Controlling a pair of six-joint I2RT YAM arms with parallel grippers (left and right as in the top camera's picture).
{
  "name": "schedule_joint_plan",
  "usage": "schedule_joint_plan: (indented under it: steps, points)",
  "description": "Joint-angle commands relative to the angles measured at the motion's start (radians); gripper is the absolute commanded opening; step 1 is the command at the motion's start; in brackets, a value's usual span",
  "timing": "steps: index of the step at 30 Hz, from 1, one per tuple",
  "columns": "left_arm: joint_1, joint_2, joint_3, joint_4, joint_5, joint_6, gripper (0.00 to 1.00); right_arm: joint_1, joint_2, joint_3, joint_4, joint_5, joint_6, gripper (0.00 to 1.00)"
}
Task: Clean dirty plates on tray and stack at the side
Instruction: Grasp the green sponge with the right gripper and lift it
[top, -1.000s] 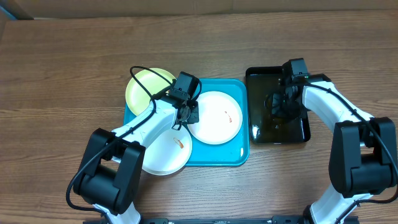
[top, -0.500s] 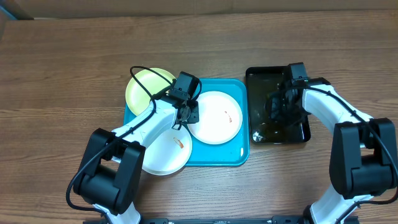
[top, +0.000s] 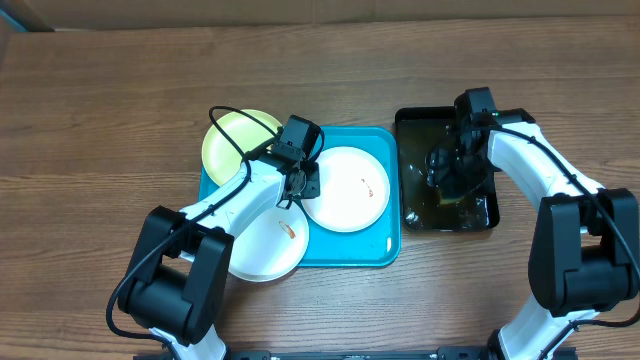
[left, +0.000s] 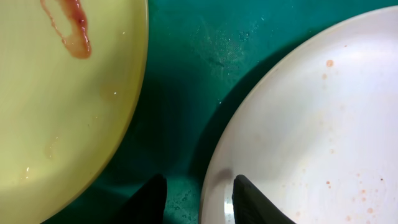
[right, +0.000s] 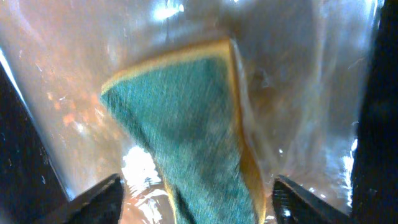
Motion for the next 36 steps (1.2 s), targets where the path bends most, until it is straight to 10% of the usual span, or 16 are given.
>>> schedule_joint_plan:
  steps: [1,6,7,10,14,18,21,27,31,33,34,36]
  points:
    - [-0.006,0.014,0.010,0.004,0.001,0.019,0.38,0.000,0.007,-0.008,0.031,0.040,-0.001,0.80]
    - [-0.007,0.014,0.010,0.004,0.002,0.019,0.38,0.000,0.008,-0.071,0.120,0.040,0.000,0.80]
    - [-0.006,0.014,0.010,0.004,0.001,0.019,0.38,0.000,0.008,-0.082,0.135,0.040,0.000,0.71]
    - [-0.006,0.013,0.010,0.004,0.001,0.019,0.38,0.000,0.008,-0.098,0.168,0.040,0.000,0.04]
    - [-0.006,0.014,0.010,0.004,0.001,0.019,0.39,0.000,0.008,-0.098,0.185,0.040,0.000,0.04]
    - [-0.006,0.014,0.010,0.004,0.002,0.019,0.42,0.000,0.008,-0.098,0.201,0.040,0.000,0.63]
    - [-0.006,0.014,0.010,0.004,0.002,0.019,0.42,0.000,0.008,-0.098,0.222,0.041,0.000,0.73]
    - [-0.006,0.014,0.010,0.004,0.001,0.019,0.43,0.000,0.008,-0.102,0.298,0.040,0.000,0.71]
    - [-0.007,0.014,0.010,0.004,0.001,0.019,0.43,0.000,0.008,-0.102,0.318,0.041,0.000,0.16]
    - [-0.006,0.013,0.010,0.004,0.002,0.019,0.43,0.000,0.008,-0.102,0.317,0.041,0.000,0.11]
    - [-0.006,0.014,0.010,0.004,0.001,0.019,0.43,0.000,0.008,-0.102,0.317,0.041,0.000,0.15]
    - [-0.006,0.014,0.010,0.005,0.002,0.019,0.44,0.000,0.008,-0.102,0.317,0.041,0.000,0.67]
